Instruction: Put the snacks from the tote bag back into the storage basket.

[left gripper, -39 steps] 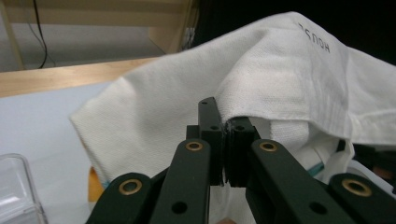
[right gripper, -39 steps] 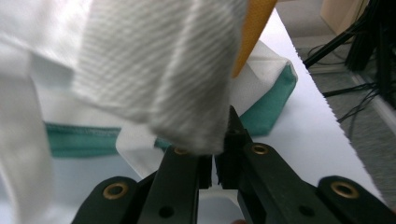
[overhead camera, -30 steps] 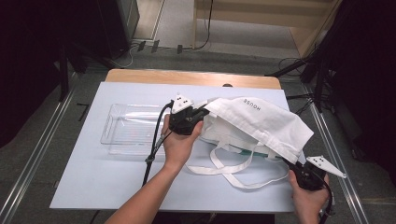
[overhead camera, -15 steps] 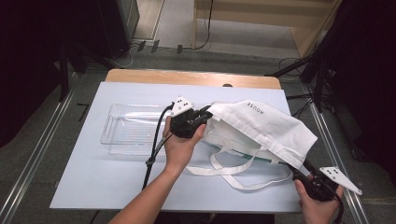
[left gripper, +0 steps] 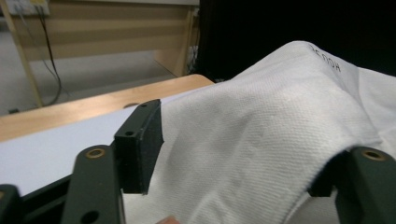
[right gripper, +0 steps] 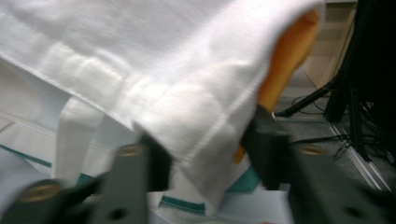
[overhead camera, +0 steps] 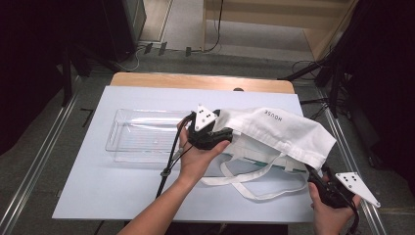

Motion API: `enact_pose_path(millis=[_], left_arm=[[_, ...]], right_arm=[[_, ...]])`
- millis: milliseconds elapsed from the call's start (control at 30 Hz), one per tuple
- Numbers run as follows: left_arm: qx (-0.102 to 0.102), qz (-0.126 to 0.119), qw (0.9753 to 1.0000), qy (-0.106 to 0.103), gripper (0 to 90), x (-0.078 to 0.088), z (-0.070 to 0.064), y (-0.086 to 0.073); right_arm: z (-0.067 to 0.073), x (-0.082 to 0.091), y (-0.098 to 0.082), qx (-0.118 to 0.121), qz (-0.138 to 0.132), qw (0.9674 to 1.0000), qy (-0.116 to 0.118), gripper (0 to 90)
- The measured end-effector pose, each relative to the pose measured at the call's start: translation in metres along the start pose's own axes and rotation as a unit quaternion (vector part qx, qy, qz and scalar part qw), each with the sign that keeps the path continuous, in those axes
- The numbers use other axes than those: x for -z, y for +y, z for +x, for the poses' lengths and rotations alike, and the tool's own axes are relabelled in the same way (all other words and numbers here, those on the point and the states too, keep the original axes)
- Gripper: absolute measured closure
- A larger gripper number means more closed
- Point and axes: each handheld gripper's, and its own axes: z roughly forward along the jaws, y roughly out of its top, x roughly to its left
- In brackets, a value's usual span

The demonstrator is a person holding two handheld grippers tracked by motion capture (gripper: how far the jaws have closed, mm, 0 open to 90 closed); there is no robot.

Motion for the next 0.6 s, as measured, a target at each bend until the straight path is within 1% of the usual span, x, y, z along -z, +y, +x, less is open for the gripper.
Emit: enact_pose_path(millis=[67, 100, 133, 200, 233, 267, 300, 367, 400, 433, 467, 500, 533, 567, 600], left_arm=[[-0.017, -0.011, 0.9998, -0.005, 34.5, 0.001, -0.003, 0.002], [-0.029, -0.02, 0.9993, -0.009, 35.7, 0.001, -0.005, 0.003], [-0.036, -0.024, 0.999, -0.012, 36.4, 0.002, -0.007, 0.003], [-0.051, -0.03, 0.9979, -0.025, 38.5, 0.001, -0.012, 0.004], [-0.051, -0.03, 0.9979, -0.025, 39.6, 0.001, -0.012, 0.004], [-0.065, -0.032, 0.9967, -0.036, 39.6, 0.0, -0.016, 0.005], [-0.07, -0.036, 0.9962, -0.038, 40.2, 0.0, -0.018, 0.005], [-0.069, -0.041, 0.9958, -0.046, 43.5, -0.001, -0.019, 0.005], [-0.064, -0.04, 0.9957, -0.053, 48.8, -0.001, -0.018, 0.005], [-0.062, -0.037, 0.996, -0.053, 60.3, -0.001, -0.018, 0.005], [-0.059, -0.032, 0.9967, -0.046, 67.5, -0.002, -0.017, 0.005], [-0.052, -0.023, 0.9975, -0.042, 77.4, -0.002, -0.015, 0.006], [-0.052, -0.023, 0.9975, -0.042, 83.6, -0.002, -0.015, 0.006], [-0.029, -0.011, 0.9985, -0.045, 88.0, -0.006, -0.01, 0.008], [-0.02, -0.006, 0.9986, -0.048, 88.6, -0.008, -0.006, 0.01]], right_arm=[[0.001, 0.0, 0.001, 0.002, -0.003, 1.0, 0.003, 74.8], [0.001, 0.001, 0.002, 0.0, -0.004, 1.0, 0.005, 77.6], [0.0, 0.001, 0.003, -0.003, -0.004, 0.9999, 0.01, 79.1], [-0.001, 0.002, 0.005, -0.004, -0.003, 0.9997, 0.023, 80.5], [-0.001, 0.002, 0.005, -0.004, -0.003, 0.9997, 0.023, 80.5], [-0.003, 0.003, 0.007, -0.01, -0.004, 0.9995, 0.03, 81.4], [-0.003, 0.004, 0.007, -0.012, -0.004, 0.9994, 0.033, 81.4], [-0.004, 0.004, 0.007, -0.014, -0.005, 0.9992, 0.036, 81.4], [-0.004, 0.004, 0.007, -0.015, -0.005, 0.9991, 0.038, 81.5], [-0.004, 0.005, 0.007, -0.014, -0.007, 0.9991, 0.04, 81.5], [-0.004, 0.005, 0.008, -0.013, -0.007, 0.9991, 0.041, 81.5], [-0.004, 0.005, 0.008, -0.013, -0.007, 0.999, 0.041, 81.5], [-0.004, 0.005, 0.008, -0.013, -0.007, 0.999, 0.041, 81.5], [-0.004, 0.006, 0.008, -0.013, -0.005, 0.999, 0.043, 81.7], [-0.004, 0.006, 0.008, -0.013, -0.005, 0.999, 0.043, 81.8]])
